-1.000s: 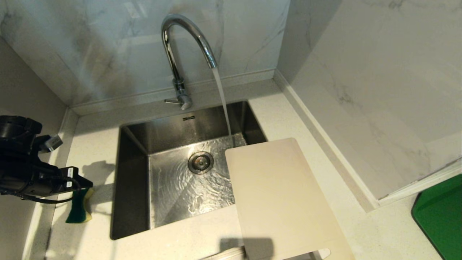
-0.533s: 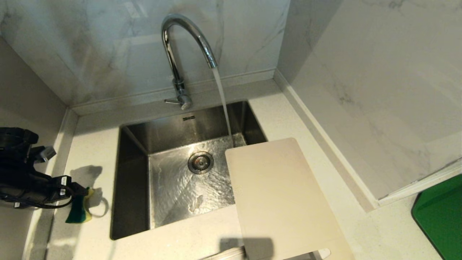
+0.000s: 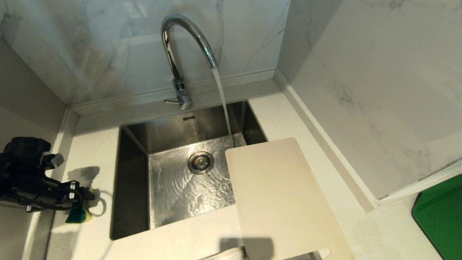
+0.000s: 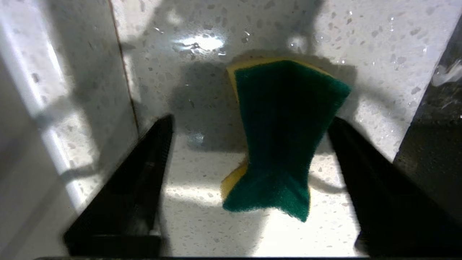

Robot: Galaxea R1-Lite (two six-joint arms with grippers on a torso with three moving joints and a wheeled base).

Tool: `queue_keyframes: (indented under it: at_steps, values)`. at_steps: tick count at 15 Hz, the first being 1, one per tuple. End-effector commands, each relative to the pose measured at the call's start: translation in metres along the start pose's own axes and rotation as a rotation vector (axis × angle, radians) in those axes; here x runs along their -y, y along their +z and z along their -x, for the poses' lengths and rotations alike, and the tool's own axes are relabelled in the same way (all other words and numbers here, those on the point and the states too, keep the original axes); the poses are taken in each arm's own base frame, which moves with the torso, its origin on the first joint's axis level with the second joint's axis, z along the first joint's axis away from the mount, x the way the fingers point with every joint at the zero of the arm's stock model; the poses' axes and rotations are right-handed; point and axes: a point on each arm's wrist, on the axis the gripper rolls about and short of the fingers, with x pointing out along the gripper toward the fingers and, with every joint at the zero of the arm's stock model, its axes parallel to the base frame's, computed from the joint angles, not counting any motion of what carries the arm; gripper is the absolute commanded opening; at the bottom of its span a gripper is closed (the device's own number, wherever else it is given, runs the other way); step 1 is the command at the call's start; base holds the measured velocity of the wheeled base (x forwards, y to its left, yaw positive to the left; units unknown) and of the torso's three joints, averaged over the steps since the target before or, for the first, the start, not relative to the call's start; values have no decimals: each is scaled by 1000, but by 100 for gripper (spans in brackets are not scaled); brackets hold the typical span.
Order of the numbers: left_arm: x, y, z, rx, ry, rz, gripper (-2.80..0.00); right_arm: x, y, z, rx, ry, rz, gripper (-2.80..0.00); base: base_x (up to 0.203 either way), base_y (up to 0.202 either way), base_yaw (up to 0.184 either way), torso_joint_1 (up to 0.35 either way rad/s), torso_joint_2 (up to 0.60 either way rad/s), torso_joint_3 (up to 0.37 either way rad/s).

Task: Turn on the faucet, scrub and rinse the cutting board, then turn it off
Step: Pick up the cleaning cloth

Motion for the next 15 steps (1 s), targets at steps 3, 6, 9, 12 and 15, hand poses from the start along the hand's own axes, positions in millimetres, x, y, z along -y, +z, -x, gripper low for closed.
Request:
queue_keyframes:
  at_steps: [3, 6, 9, 12, 15]
  values:
    - [-2, 0, 1, -3, -26, 11, -280, 0, 0, 0, 1, 1, -1, -280, 0, 0, 0, 0, 0, 0]
    - [-2, 0, 9, 12, -54, 15, -280, 0, 0, 0, 1, 0, -1, -280, 0, 0, 0, 0, 0, 0]
    - [0, 2, 24, 52, -66, 12, -280, 0, 0, 0, 1, 1, -1, -280, 0, 0, 0, 0, 0, 0]
    - [2, 5, 49, 131, -77, 6, -280, 0, 0, 0, 2, 0, -1, -280, 0, 0, 0, 0, 0, 0]
    - [4, 16, 94, 277, -96, -3, -280, 0, 0, 0, 1, 0, -1, -280, 0, 0, 0, 0, 0, 0]
